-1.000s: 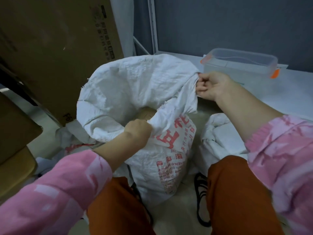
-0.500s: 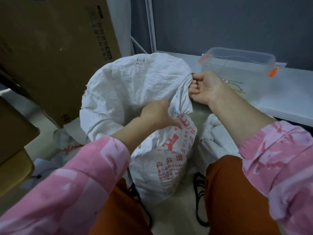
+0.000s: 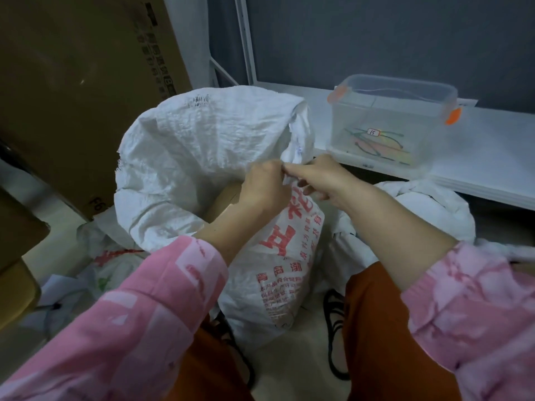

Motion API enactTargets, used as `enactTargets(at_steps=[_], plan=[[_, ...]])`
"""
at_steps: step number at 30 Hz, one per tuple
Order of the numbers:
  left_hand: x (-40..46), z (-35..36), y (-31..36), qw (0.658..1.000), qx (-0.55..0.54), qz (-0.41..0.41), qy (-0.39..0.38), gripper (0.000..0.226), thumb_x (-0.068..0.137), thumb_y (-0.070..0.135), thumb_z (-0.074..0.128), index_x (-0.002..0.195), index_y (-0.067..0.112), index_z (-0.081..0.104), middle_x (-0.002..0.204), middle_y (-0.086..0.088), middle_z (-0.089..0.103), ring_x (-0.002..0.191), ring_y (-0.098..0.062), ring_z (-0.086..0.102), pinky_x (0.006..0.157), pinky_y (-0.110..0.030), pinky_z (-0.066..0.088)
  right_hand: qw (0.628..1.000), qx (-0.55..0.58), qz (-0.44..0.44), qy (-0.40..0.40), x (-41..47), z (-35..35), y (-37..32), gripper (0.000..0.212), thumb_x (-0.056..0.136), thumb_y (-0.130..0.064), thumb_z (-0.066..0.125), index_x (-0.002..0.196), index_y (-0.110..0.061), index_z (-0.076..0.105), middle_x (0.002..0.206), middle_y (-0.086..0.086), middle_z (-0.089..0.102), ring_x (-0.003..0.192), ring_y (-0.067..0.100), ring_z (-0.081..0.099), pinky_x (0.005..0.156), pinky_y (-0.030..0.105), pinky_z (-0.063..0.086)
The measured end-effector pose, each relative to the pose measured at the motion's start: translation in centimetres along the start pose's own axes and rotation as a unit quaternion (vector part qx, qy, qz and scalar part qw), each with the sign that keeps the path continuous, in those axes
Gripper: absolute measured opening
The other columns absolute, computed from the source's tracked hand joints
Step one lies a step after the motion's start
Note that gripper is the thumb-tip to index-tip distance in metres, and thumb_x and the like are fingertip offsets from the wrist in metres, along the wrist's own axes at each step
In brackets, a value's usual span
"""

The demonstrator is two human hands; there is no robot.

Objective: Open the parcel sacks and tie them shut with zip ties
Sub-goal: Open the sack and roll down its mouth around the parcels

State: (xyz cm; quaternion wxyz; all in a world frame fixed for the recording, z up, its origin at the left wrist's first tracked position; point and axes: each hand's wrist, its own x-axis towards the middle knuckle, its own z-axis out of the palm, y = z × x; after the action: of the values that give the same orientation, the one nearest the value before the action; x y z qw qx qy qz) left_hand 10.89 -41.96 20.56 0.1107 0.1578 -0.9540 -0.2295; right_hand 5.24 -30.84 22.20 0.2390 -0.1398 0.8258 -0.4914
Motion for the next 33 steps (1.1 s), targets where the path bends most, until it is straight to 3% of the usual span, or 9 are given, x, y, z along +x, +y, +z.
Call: enactTargets(at_steps=[4, 7, 11, 15, 19, 25, 28, 30, 33], plan=[[-1.3, -1.1, 0.7, 0.987, -0.054, 0.034, -0.148, 0.025, 0.081, 0.023, 0.072, 0.094, 0.004, 0.064, 0.089, -0.007, 0.065, 0.082, -0.016, 0.061, 0.067, -0.025, 0.049, 0.964, 0.239, 0.091, -0.067, 2.2, -0.5, 1.9, 0.005, 0.088, -0.007, 0.061, 0.084, -0.008, 0.057, 0.069, 0.007, 0.058, 0.041, 0.009, 0.046, 0.03, 0.018, 0.025], [-0.5, -2.8, 0.2, 0.996, 0.031, 0.079, 0.016, 0.023, 0.085, 0.015, 0.062, 0.108, 0.011, 0.057, 0.104, -0.005, 0.055, 0.081, -0.023, 0.061, 0.064, -0.028, 0.047, 0.951, 0.261, 0.106, -0.125, 2.3, -1.1, 2.9, 0.005, 0.089, -0.005, 0.057, 0.092, -0.008, 0.059, 0.08, 0.008, 0.065, 0.054, 0.013, 0.053, 0.032, 0.017, 0.026], [1.8, -4.1, -0.2, 0.941, 0.221, 0.226, 0.119, 0.073, 0.077, 0.005, 0.071, 0.139, 0.02, 0.036, 0.149, -0.003, 0.029, 0.081, -0.025, 0.061, 0.06, -0.039, 0.055, 0.943, 0.263, 0.086, -0.186, 1.7, -1.7, 3.2, 0.02, 0.087, -0.002, 0.06, 0.106, -0.006, 0.06, 0.095, 0.009, 0.067, 0.081, 0.02, 0.063, 0.059, 0.021, 0.047], [3.9, -5.3, 0.5, 0.944, 0.232, 0.234, -0.023, 0.05, 0.089, 0.026, 0.063, 0.135, 0.023, 0.044, 0.147, 0.001, 0.039, 0.104, -0.022, 0.059, 0.081, -0.037, 0.052, 0.94, 0.218, 0.057, -0.257, 1.3, -2.7, 4.1, 0.041, 0.082, 0.0, 0.062, 0.122, -0.002, 0.056, 0.113, 0.013, 0.065, 0.106, 0.028, 0.061, 0.091, 0.033, 0.051], [5.6, -7.4, 1.3, 0.94, 0.209, 0.095, -0.254, 0.02, 0.093, 0.036, 0.056, 0.099, 0.018, 0.064, 0.092, 0.001, 0.063, 0.077, -0.014, 0.055, 0.063, -0.021, 0.044, 0.907, 0.293, 0.049, -0.298, 0.9, -4.5, 6.1, 0.026, 0.077, -0.002, 0.06, 0.103, -0.003, 0.063, 0.097, 0.01, 0.069, 0.092, 0.02, 0.066, 0.08, 0.027, 0.055], [7.4, -7.8, 0.3, 0.934, -0.038, -0.114, -0.337, 0.036, 0.083, 0.047, 0.064, 0.105, 0.018, 0.063, 0.1, -0.001, 0.068, 0.094, -0.019, 0.064, 0.071, -0.027, 0.052, 0.929, 0.317, 0.084, -0.174, 1.1, -5.2, 7.1, 0.007, 0.074, -0.012, 0.069, 0.081, -0.009, 0.068, 0.083, 0.005, 0.063, 0.075, 0.013, 0.056, 0.072, 0.023, 0.046], [8.1, -6.2, 0.7, 0.95, -0.001, -0.151, -0.275, 0.044, 0.084, 0.049, 0.062, 0.111, 0.014, 0.058, 0.103, -0.003, 0.063, 0.094, -0.022, 0.061, 0.075, -0.031, 0.05, 0.997, 0.029, 0.052, 0.055, 0.9, -4.6, 5.7, 0.015, 0.077, -0.016, 0.075, 0.074, -0.015, 0.06, 0.074, -0.001, 0.057, 0.068, 0.014, 0.053, 0.061, 0.024, 0.04], [8.6, -5.6, 1.5, 0.955, 0.053, -0.141, -0.255, 0.043, 0.086, 0.046, 0.062, 0.111, 0.011, 0.057, 0.103, -0.006, 0.06, 0.093, -0.023, 0.058, 0.076, -0.032, 0.048, 0.968, -0.123, -0.051, 0.213, 0.1, -3.8, 3.8, 0.014, 0.081, -0.024, 0.071, 0.08, -0.019, 0.058, 0.078, -0.005, 0.057, 0.081, 0.018, 0.058, 0.067, 0.026, 0.042], [9.1, -5.5, 2.9, 0.953, 0.074, -0.12, -0.266, 0.042, 0.087, 0.04, 0.065, 0.113, 0.007, 0.062, 0.108, -0.009, 0.065, 0.096, -0.025, 0.062, 0.086, -0.034, 0.053, 0.954, -0.22, -0.108, 0.171, -0.8, -1.9, 1.7, 0.027, 0.084, -0.043, 0.066, 0.094, -0.02, 0.057, 0.083, -0.008, 0.052, 0.081, 0.015, 0.054, 0.061, 0.025, 0.036]])
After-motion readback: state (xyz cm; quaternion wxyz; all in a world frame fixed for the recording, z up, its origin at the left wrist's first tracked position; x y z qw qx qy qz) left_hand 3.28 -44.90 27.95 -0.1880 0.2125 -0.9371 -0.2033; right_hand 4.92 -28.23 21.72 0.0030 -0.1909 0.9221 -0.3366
